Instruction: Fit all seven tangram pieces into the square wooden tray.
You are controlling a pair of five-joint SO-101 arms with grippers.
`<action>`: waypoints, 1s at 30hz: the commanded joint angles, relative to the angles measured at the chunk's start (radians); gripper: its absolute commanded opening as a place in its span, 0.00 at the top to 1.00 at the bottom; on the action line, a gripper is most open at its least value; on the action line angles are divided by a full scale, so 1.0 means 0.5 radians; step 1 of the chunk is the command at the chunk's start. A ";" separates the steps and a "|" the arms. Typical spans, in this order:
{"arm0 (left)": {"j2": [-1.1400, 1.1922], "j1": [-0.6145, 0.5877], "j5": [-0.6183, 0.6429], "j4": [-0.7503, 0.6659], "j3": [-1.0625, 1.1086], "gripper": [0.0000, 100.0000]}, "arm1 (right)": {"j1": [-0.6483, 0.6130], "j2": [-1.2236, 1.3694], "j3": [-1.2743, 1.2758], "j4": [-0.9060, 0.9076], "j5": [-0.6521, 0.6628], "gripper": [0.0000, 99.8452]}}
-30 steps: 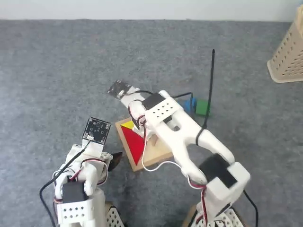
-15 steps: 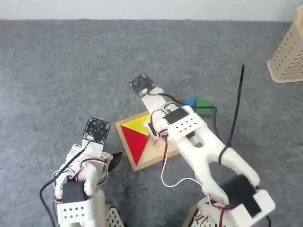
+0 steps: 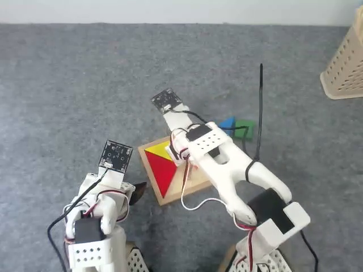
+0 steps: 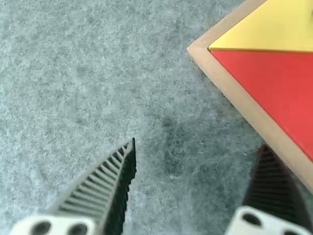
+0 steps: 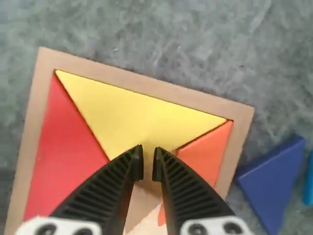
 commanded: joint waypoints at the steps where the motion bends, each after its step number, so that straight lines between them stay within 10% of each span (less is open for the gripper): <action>1: -0.028 0.009 -0.009 0.000 -0.011 0.65 | -0.087 -0.229 0.058 -0.005 0.089 0.96; 15: -0.028 0.009 -0.009 0.000 -0.011 0.65 | -0.213 -0.827 0.681 0.008 0.341 0.96; 30: -0.028 0.009 -0.009 0.000 -0.011 0.65 | -0.017 -0.686 0.534 -0.032 -0.043 0.96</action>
